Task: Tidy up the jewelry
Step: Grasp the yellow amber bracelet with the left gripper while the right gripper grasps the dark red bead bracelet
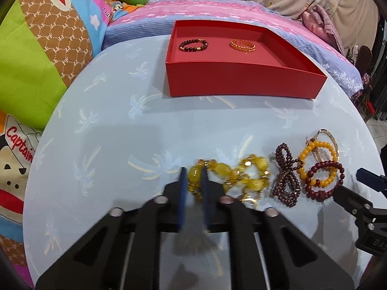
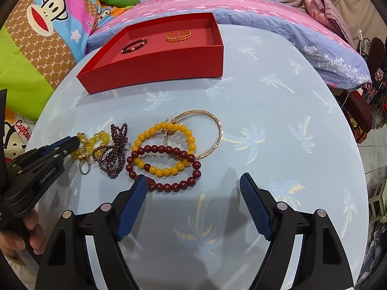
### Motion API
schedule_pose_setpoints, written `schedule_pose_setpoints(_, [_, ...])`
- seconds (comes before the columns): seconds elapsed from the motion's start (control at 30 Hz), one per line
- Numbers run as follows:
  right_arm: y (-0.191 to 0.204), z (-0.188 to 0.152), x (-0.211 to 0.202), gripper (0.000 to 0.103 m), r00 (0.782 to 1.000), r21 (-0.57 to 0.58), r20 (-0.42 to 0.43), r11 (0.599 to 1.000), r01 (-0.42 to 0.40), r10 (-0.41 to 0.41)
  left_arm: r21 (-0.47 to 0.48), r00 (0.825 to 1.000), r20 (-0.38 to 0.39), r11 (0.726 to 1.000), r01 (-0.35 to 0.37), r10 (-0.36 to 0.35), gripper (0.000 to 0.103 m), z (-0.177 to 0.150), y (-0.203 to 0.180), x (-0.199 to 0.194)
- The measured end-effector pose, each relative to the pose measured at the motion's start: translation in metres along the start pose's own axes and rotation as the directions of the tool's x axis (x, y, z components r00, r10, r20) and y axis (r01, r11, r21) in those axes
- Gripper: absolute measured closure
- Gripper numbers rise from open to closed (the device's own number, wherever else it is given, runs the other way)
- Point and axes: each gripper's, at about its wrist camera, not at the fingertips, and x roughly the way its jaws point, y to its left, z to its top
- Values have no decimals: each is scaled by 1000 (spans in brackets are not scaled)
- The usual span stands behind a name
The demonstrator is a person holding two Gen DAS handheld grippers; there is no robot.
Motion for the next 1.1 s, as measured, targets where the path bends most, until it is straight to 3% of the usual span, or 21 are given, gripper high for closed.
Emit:
schedule_pose_setpoints(0.17, [-4,3,1,37,1000,6,9,1000,1,-1,-32,1000,-5,999,22,-23,94,-1,4,-4])
schedule_pose_setpoints(0.43, [-13,4,6,60,1000,27,3,1000,2,-2,-50,999,-18,998,32,-33,94,-1,6,-8])
schedule_pose_setpoints(0.67, [-11,2,9,71,1000,9,17,1000,7,-7,-59,999,-33,998,35,-37,94,-3,7,-5])
schedule_pose_setpoints(0.9, [-11,3,10,93,1000,6,26,1000,10,-10,-64,998,-35,997,43,-45,94,-4,7,-6])
schedule_pose_setpoints(1.1, [-13,3,5,95,1000,29,27,999,-15,14,-64,998,-14,996,64,-65,94,0,7,-18])
